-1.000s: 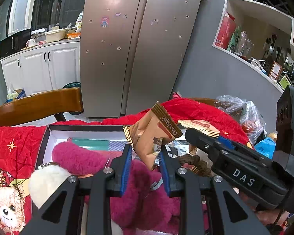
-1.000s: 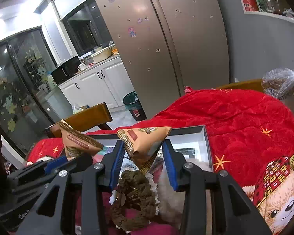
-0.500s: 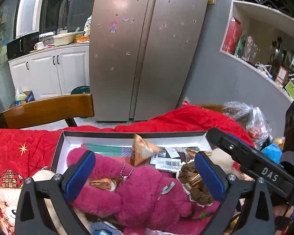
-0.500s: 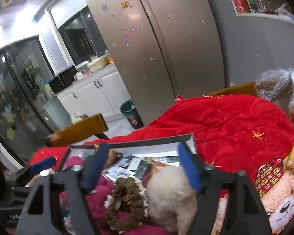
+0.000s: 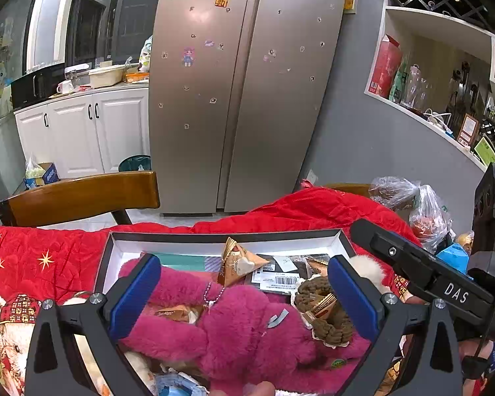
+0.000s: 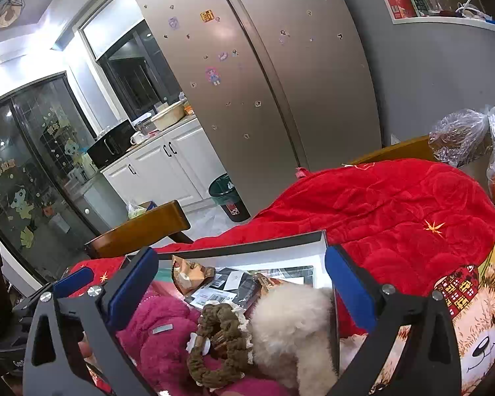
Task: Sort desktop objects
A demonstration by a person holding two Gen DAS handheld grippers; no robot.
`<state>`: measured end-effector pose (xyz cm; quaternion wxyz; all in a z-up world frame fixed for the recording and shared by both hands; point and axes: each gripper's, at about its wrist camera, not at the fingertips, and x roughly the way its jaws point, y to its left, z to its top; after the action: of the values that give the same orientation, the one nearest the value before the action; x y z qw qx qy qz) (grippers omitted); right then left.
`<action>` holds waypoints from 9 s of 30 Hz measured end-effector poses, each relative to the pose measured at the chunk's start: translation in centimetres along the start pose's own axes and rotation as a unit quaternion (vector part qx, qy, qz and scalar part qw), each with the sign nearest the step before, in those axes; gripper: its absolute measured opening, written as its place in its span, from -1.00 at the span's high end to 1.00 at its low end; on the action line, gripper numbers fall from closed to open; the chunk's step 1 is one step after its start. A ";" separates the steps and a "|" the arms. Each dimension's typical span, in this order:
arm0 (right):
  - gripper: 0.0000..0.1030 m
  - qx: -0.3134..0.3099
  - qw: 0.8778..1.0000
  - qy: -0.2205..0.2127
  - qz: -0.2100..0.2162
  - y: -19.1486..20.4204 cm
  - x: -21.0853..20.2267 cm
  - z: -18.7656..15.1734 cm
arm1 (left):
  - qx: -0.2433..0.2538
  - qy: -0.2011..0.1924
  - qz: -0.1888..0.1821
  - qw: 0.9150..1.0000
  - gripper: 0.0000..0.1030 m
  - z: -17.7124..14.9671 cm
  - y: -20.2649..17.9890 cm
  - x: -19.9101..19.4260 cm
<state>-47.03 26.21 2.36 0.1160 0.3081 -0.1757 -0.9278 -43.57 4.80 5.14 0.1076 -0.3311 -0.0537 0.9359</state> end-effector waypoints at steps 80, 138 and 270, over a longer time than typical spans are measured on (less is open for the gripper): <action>-1.00 -0.077 0.997 0.007 -0.014 2.5 -30.0 -20.5 | 0.003 0.028 0.035 0.999 -1.00 -20.7 1.8 -22.2; -1.00 -0.079 0.975 0.146 -0.149 -1.3 -17.0 -21.8 | 0.042 0.134 0.069 0.988 -1.00 -21.6 3.0 -10.1; 0.72 -0.093 0.994 0.040 0.034 5.9 -25.3 -22.5 | 0.038 0.015 0.019 0.999 0.77 -20.5 -1.7 -21.8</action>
<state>-12.84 23.30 1.28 0.1826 0.3267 -0.0943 -0.9225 -13.86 1.92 2.77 0.1037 -0.3417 -0.0098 0.9340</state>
